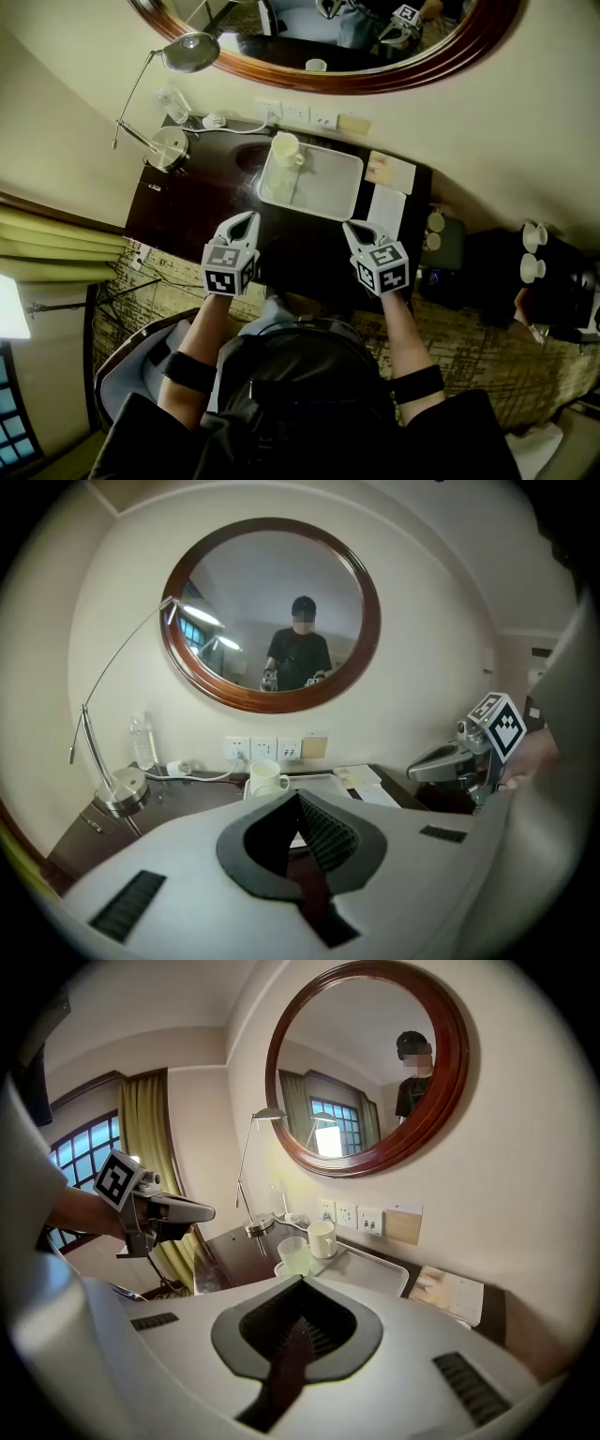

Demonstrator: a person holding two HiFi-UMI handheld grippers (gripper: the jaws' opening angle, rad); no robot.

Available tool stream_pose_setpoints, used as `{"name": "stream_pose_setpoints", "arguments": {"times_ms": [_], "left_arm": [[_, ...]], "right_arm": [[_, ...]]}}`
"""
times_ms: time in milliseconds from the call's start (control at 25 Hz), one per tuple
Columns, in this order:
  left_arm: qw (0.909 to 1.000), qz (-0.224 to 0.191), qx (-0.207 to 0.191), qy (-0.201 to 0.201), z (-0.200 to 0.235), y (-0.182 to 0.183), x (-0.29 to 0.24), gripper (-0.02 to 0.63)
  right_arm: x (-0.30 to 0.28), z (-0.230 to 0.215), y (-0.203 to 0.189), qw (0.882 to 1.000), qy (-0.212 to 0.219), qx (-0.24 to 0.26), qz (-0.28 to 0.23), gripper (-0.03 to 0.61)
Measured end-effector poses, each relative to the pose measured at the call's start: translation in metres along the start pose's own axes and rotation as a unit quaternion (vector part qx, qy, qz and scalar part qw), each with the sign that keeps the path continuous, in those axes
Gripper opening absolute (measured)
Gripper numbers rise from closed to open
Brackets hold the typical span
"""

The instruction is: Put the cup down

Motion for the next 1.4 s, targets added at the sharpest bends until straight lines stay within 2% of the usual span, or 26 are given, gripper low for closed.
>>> {"name": "stream_pose_setpoints", "arguments": {"times_ms": [280,520,800,920,960,1000,1080,1160,1280,1400], "left_arm": [[0.9999,0.0,0.015,0.007,0.001,-0.004,-0.001,0.0],[0.9997,-0.005,0.022,-0.003,0.007,-0.007,-0.007,0.0],[0.9994,0.013,0.001,-0.031,0.024,-0.004,-0.025,0.0],[0.9973,0.039,-0.024,-0.058,0.031,0.003,-0.039,0.048],[0.9957,0.049,-0.037,-0.069,0.033,0.005,-0.045,0.076],[0.9935,0.06,-0.053,-0.082,0.035,0.007,-0.052,0.131],[0.9859,0.088,-0.093,-0.108,0.037,0.011,-0.066,0.212],[0.9731,0.121,-0.145,-0.131,0.039,0.013,-0.083,0.28],[0.9477,0.164,-0.223,-0.16,0.045,0.013,-0.111,0.373],[0.9179,0.202,-0.283,-0.191,0.049,0.014,-0.138,0.453]], "right_arm": [[-0.002,0.001,-0.004,1.0,0.014,0.004,0.012,0.0],[-0.006,0.008,-0.001,1.0,0.023,0.01,0.013,0.0],[-0.021,0.028,0.005,0.999,0.032,0.004,0.021,0.0],[-0.032,0.038,0.003,0.999,0.032,-0.006,0.022,0.0],[-0.037,0.04,0.0,0.999,0.031,-0.01,0.021,0.0],[-0.043,0.042,-0.004,0.999,0.029,-0.013,0.02,0.0],[-0.053,0.048,-0.006,0.999,0.025,-0.019,0.019,0.0],[-0.06,0.054,-0.006,0.999,0.022,-0.029,0.018,0.0],[-0.066,0.062,-0.001,0.998,0.016,-0.051,0.019,0.0],[-0.072,0.063,-0.001,0.998,0.005,-0.068,0.018,0.0]]}}
Point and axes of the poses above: the fingertips, and each gripper's own axes: x backward along the fingers, z to its left, y out of its top, the point moved 9 cm from there along x, backward along the fingers, and after that the axes turned 2 degrees about -y, right-handed, at the moved point
